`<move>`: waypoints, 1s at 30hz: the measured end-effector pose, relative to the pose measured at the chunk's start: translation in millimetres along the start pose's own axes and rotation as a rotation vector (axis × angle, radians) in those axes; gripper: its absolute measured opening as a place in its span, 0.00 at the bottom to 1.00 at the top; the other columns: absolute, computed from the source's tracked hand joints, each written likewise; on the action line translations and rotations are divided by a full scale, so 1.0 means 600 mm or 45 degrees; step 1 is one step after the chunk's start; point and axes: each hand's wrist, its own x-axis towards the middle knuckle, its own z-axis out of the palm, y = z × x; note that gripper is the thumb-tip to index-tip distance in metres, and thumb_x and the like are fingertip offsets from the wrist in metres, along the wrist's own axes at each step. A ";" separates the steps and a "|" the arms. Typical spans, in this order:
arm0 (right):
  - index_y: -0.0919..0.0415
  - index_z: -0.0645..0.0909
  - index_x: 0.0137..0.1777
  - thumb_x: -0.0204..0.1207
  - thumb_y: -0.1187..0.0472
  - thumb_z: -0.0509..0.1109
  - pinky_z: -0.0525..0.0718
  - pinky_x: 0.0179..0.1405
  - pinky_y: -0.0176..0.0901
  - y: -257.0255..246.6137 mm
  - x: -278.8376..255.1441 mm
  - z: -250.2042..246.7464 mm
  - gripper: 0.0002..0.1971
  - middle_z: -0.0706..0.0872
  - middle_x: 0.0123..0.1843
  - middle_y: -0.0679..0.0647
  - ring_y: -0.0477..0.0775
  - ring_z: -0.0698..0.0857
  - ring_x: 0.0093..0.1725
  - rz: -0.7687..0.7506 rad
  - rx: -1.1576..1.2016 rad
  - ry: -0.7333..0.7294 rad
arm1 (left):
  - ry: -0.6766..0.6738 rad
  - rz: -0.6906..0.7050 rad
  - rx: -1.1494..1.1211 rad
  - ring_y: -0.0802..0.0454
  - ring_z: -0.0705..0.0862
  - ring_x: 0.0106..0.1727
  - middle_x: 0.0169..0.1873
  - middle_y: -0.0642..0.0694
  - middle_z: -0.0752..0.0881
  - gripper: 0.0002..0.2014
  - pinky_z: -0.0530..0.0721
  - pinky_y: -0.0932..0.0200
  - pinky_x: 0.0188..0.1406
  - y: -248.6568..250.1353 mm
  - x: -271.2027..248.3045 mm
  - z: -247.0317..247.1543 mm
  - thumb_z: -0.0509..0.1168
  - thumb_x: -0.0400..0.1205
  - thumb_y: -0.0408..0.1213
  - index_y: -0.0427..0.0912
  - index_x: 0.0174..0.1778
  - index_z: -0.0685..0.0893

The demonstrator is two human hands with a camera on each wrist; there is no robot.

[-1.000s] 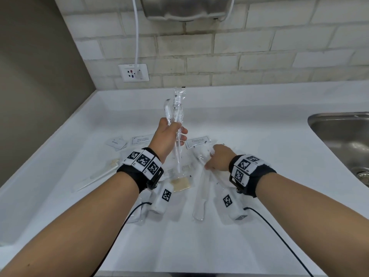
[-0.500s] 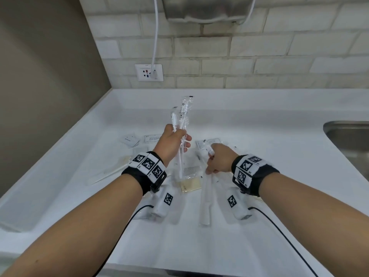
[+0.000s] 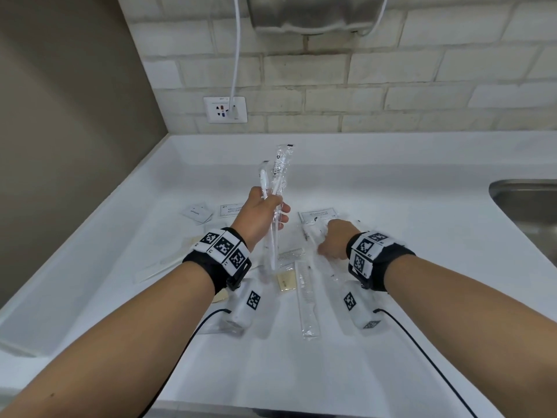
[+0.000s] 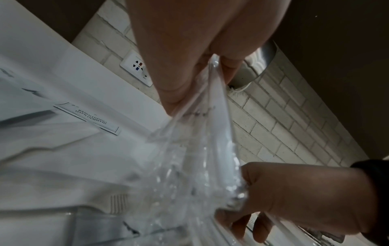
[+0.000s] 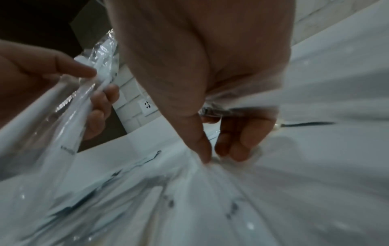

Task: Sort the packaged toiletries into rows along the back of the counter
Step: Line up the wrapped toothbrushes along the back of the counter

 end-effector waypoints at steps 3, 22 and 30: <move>0.60 0.65 0.29 0.77 0.62 0.65 0.75 0.36 0.42 0.000 0.000 -0.014 0.16 0.74 0.31 0.54 0.58 0.77 0.40 0.028 0.085 0.025 | -0.002 -0.011 0.002 0.48 0.84 0.40 0.46 0.40 0.85 0.13 0.85 0.47 0.51 0.000 0.002 -0.002 0.58 0.86 0.36 0.37 0.64 0.69; 0.58 0.65 0.30 0.66 0.75 0.76 0.86 0.41 0.54 -0.215 0.090 -0.134 0.21 0.72 0.28 0.56 0.56 0.77 0.30 -0.321 0.948 0.229 | 0.161 -0.096 0.113 0.47 0.84 0.35 0.42 0.40 0.82 0.17 0.87 0.46 0.45 0.017 0.098 -0.189 0.61 0.85 0.37 0.28 0.65 0.74; 0.67 0.81 0.32 0.66 0.68 0.78 0.88 0.56 0.62 -0.332 0.198 -0.129 0.08 0.89 0.35 0.64 0.64 0.90 0.42 -0.204 0.876 0.121 | 0.206 -0.297 0.314 0.29 0.89 0.49 0.41 0.34 0.86 0.13 0.86 0.32 0.56 0.031 0.259 -0.278 0.68 0.71 0.45 0.36 0.37 0.80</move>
